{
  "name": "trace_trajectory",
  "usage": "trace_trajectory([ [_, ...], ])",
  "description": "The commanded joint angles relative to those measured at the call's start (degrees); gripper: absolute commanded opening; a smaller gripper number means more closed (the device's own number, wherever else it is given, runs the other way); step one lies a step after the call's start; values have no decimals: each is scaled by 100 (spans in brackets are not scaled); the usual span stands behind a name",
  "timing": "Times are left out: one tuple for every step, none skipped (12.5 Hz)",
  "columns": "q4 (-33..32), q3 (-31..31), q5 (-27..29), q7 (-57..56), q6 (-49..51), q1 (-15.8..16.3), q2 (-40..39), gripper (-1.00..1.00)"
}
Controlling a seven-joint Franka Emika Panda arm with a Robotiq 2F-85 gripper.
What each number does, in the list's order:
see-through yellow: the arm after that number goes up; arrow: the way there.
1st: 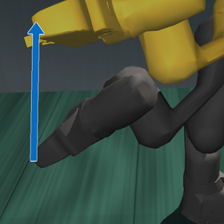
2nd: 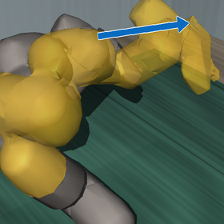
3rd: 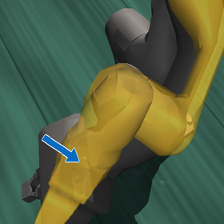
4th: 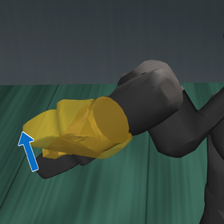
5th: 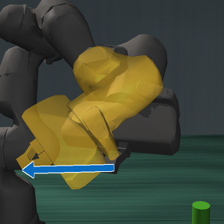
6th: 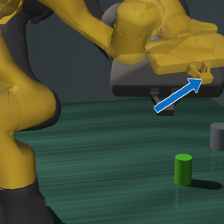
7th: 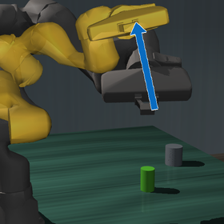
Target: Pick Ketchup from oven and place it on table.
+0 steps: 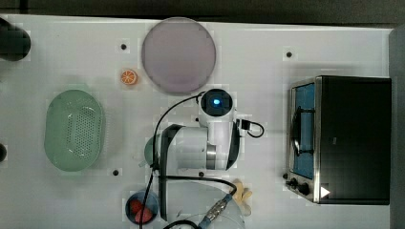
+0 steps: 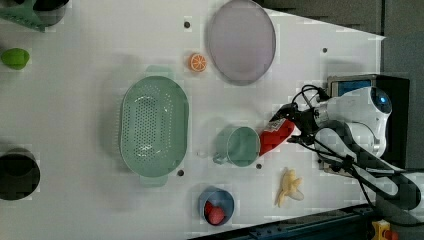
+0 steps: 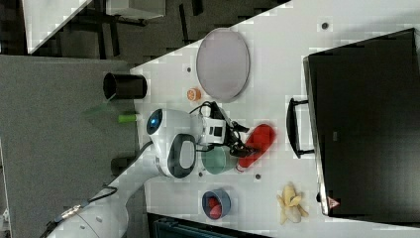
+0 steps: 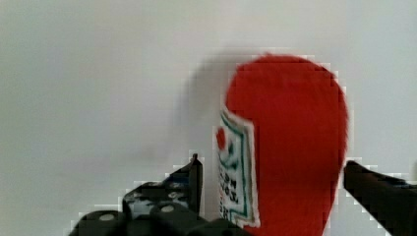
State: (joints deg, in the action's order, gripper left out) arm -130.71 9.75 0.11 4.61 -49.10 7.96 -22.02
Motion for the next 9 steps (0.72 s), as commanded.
trace_trajectory([
  [325, 54, 13, 354, 110, 112, 1056, 100],
  [468, 56, 12, 405, 303, 111, 1372, 100],
  [654, 54, -1, 405, 601, 111, 1686, 100],
  [874, 48, -2, 405, 1007, 112, 1974, 100],
  [1132, 35, -1, 418, 1433, 115, 2207, 100],
  [1466, 6, -2, 479, 1846, 119, 2399, 100],
  [1827, -18, -21, 479, 2289, 120, 2549, 100],
  [2189, -17, -38, 479, 2703, 115, 2646, 100],
  [2560, -16, -68, 470, 3050, 111, 2694, 100],
])
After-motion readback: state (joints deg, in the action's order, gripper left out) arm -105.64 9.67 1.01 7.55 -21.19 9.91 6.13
